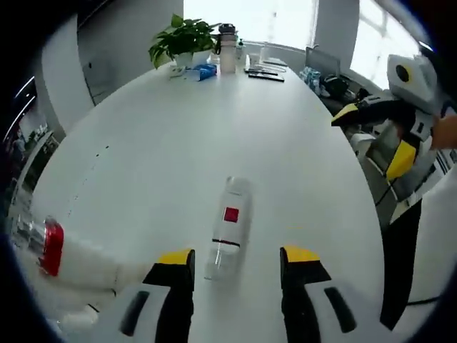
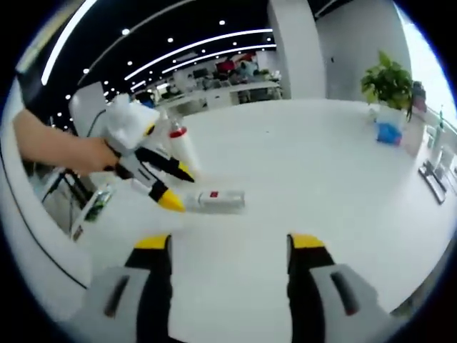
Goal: Arrange the skincare products in the storage area until every visible bottle or jar stands upright without overlapping.
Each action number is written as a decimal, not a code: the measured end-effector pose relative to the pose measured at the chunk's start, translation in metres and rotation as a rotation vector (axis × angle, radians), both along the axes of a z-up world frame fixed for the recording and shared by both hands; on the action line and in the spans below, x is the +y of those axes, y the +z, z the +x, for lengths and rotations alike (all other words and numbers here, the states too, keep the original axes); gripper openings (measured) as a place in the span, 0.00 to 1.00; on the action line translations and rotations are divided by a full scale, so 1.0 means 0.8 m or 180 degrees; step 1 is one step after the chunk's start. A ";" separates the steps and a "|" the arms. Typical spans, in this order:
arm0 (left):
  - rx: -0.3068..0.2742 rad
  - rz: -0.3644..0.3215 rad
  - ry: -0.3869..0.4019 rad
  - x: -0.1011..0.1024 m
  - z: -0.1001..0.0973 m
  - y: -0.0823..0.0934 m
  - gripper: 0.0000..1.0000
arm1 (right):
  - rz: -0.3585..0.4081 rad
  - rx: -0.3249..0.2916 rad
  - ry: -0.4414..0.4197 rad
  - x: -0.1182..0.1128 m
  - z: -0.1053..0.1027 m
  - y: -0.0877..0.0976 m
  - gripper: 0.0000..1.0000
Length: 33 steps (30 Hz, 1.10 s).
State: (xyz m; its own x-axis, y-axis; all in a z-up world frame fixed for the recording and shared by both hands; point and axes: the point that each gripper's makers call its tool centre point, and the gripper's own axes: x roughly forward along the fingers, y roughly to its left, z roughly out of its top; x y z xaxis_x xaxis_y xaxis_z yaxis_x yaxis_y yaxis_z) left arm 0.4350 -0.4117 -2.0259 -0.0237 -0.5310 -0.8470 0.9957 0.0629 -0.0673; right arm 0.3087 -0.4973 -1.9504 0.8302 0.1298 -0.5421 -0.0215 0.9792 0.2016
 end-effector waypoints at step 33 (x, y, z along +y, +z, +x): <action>-0.0509 0.0282 -0.1320 -0.024 -0.072 0.016 0.18 | -0.0123 -0.0147 0.0937 0.010 0.003 0.001 0.61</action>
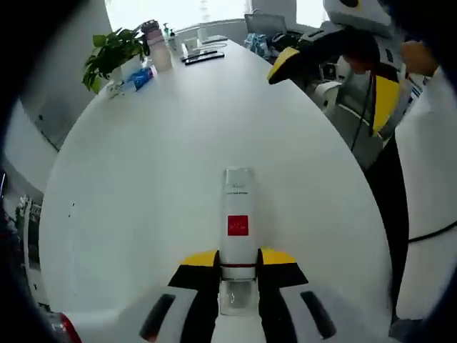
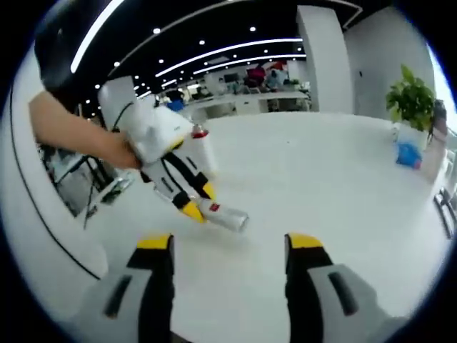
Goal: Arrange the skincare products in the storage area until every visible bottle or jar stands upright without overlapping.
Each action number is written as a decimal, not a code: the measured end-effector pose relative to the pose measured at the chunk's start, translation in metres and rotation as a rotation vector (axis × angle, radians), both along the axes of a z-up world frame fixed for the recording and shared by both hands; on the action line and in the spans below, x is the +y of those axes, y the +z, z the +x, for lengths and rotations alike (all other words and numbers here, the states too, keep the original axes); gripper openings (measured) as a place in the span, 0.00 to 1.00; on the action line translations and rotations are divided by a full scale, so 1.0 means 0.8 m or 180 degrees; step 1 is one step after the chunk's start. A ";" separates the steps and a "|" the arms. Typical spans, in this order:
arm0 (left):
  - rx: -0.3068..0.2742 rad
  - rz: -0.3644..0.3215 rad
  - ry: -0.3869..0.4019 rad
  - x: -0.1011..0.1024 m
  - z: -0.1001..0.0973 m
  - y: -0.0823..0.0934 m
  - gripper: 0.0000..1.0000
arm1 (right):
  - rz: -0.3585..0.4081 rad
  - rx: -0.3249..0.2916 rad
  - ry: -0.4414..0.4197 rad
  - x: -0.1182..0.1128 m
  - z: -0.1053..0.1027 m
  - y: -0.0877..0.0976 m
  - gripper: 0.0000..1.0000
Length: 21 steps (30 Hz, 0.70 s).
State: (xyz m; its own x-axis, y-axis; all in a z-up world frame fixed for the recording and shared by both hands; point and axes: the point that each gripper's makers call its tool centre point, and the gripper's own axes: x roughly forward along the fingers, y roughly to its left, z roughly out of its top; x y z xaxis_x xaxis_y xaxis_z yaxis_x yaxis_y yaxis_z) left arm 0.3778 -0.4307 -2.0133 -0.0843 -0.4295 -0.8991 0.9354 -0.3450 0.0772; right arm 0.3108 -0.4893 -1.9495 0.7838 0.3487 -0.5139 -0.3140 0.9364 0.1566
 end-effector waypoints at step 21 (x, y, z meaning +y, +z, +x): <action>-0.0458 0.0387 -0.0779 0.035 -0.043 0.082 0.18 | -0.1032 0.0131 0.1719 0.095 0.032 0.001 0.20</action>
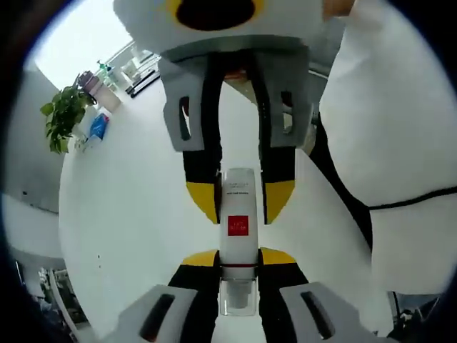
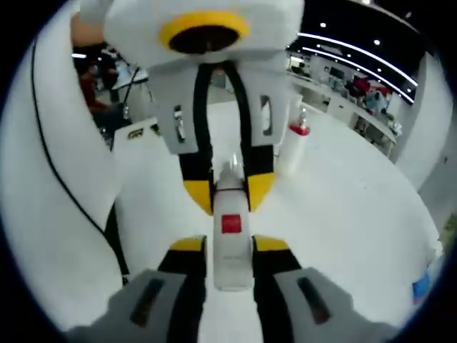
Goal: Arrange the skincare products in the storage area until every visible bottle or jar stands upright without overlapping.
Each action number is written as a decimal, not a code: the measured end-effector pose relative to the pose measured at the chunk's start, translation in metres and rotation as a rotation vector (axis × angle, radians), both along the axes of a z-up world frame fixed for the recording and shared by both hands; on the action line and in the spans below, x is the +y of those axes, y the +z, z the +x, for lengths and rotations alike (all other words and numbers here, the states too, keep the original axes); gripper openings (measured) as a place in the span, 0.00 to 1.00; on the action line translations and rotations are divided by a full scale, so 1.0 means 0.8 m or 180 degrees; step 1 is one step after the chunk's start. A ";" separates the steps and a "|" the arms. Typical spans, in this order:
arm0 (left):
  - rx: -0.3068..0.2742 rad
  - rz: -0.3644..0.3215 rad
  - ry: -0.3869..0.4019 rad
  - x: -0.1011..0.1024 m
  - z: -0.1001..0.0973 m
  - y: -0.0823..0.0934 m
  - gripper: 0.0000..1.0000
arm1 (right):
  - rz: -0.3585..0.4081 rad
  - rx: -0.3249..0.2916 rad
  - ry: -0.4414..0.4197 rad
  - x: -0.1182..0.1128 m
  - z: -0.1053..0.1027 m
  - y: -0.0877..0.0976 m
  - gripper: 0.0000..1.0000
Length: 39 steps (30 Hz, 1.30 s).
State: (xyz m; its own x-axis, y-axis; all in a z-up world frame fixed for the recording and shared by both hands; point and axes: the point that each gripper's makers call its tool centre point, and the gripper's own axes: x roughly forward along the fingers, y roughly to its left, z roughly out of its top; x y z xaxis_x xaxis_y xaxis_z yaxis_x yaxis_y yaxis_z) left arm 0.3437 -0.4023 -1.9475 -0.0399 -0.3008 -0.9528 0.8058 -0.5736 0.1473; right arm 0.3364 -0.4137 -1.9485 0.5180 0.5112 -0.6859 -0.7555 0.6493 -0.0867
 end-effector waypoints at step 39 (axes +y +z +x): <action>0.2727 -0.2901 0.3760 0.055 0.060 0.119 0.51 | 0.0981 -0.0869 -0.0351 0.024 0.066 0.110 0.18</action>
State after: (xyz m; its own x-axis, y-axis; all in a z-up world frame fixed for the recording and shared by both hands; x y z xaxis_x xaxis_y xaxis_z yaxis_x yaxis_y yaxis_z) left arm 0.3917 -0.3582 -1.8525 0.2176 -0.9294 -0.2982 0.7139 0.3599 -0.6006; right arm 0.3892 -0.3947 -1.8602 0.7226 0.6021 -0.3397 -0.6562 0.7519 -0.0631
